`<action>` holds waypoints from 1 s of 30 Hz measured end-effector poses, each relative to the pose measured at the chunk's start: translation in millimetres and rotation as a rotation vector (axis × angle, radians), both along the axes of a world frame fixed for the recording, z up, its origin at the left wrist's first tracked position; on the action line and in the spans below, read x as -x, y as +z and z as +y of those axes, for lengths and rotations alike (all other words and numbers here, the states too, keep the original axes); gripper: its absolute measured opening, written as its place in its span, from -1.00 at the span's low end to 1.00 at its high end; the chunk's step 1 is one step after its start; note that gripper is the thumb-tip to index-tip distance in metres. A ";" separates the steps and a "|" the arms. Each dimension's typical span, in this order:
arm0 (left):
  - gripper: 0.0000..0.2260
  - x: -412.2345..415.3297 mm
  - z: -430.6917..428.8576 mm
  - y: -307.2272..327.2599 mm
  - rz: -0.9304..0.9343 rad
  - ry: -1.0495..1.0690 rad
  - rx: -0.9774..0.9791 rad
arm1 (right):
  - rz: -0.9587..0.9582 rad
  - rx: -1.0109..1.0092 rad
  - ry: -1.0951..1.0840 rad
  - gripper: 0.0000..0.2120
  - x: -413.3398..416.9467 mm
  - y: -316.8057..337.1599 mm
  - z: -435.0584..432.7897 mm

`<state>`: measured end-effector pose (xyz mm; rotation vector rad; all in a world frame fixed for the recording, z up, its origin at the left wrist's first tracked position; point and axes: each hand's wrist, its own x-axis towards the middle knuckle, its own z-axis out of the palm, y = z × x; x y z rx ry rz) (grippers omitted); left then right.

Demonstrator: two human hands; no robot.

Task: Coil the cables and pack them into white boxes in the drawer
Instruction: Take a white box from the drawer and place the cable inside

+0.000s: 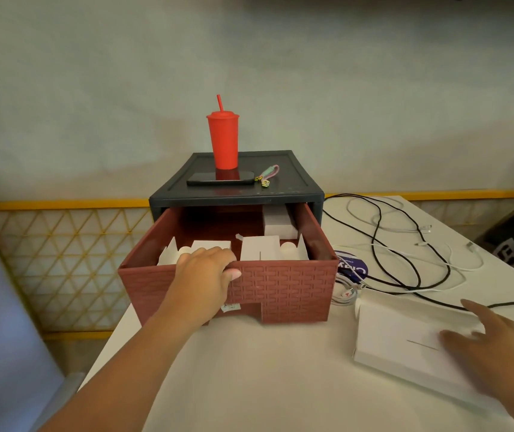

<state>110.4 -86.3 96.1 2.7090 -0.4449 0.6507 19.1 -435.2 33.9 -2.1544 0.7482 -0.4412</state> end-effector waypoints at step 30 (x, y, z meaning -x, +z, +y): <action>-0.82 -97.4 -19.5 3.2 0.003 0.204 -0.200 | 0.036 0.149 0.176 -0.51 -17.3 -6.6 43.9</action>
